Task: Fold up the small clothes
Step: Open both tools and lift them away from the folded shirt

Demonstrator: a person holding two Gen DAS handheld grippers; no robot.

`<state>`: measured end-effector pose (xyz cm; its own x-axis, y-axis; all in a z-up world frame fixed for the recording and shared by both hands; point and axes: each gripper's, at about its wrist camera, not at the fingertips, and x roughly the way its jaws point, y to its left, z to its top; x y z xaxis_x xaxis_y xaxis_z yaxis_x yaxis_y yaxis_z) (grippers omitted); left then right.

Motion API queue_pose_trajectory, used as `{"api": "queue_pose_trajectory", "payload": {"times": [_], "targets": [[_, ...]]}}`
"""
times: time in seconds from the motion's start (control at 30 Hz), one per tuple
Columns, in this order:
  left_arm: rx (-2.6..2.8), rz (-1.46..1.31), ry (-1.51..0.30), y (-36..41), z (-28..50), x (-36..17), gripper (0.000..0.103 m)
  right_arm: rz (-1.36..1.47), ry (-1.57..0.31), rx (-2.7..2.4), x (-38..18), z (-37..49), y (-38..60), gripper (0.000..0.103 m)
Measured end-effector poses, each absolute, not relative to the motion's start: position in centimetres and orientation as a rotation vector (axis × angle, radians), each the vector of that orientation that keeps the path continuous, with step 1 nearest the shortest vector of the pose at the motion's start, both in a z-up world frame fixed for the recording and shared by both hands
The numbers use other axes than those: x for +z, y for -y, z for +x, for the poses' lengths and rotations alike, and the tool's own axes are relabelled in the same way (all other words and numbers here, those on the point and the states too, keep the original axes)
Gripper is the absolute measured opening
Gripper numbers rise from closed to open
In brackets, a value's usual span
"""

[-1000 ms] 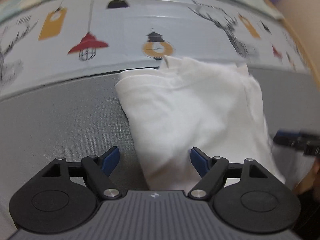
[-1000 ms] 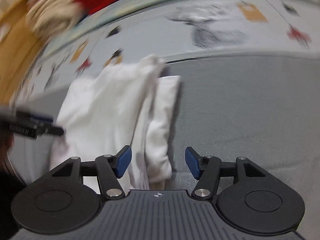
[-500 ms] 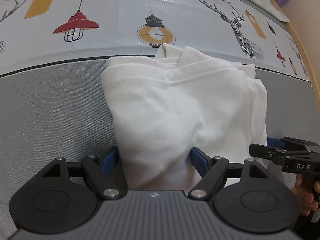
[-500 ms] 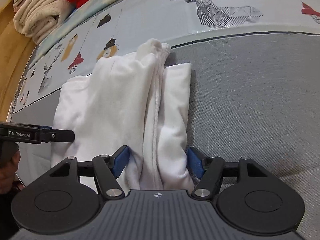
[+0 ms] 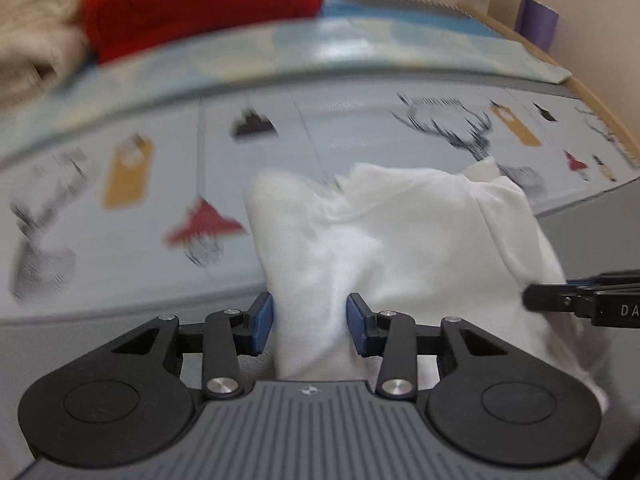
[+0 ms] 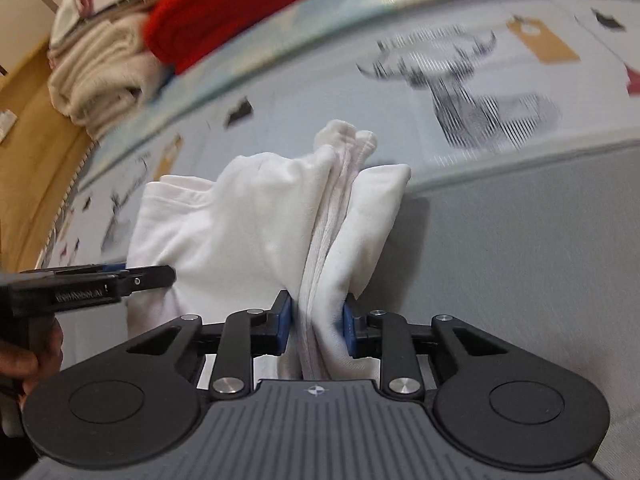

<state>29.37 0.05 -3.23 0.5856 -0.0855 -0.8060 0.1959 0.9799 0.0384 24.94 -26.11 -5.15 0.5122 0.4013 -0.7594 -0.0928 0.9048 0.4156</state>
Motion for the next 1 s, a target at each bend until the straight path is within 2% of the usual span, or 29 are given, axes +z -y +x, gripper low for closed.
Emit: {"api": "queue_pose_trajectory", "payload": {"times": [0.1,0.3,0.43,0.47,0.57,0.63,0.73,0.83,0.9,1.0], "targets": [[-0.167,0.09,-0.909,-0.9,29.3,-2.3,0.046,0.248,-0.968,0.221,-4.6,25.5,24.7,0.035],[-0.282,0.097,-0.965,-0.6,28.2,-2.5,0.046,0.244,-0.88,0.151,-2.9,25.1,25.4,0.036],[-0.257,0.233,-1.092,0.2,28.0,-5.0,0.046,0.23,-0.945,0.204,-3.5,24.8,25.0,0.037],[-0.251,0.244,-1.103,0.3,27.9,-5.3,0.046,0.211,-0.968,0.214,-3.8,24.7,24.7,0.04],[-0.249,0.22,-1.06,0.2,27.5,-4.5,0.046,0.132,-1.09,0.197,-5.3,24.4,23.7,0.043],[-0.265,0.193,-1.039,0.0,27.2,-3.9,0.046,0.108,-1.106,0.183,-5.5,24.1,23.7,0.044],[-0.301,0.212,-1.048,0.5,26.7,-4.0,0.05,0.123,-1.105,0.183,-5.2,23.9,24.0,0.044],[-0.311,0.32,-1.144,1.4,26.1,-5.8,0.063,0.06,-1.14,0.149,-5.7,23.8,24.1,0.045],[-0.307,0.364,-1.097,1.6,25.4,-5.4,0.065,0.049,-1.143,0.134,-5.6,23.7,24.2,0.05],[-0.315,0.334,-0.988,1.3,24.2,-3.2,0.064,0.036,-1.072,0.11,-4.3,23.2,24.3,0.051]]}}
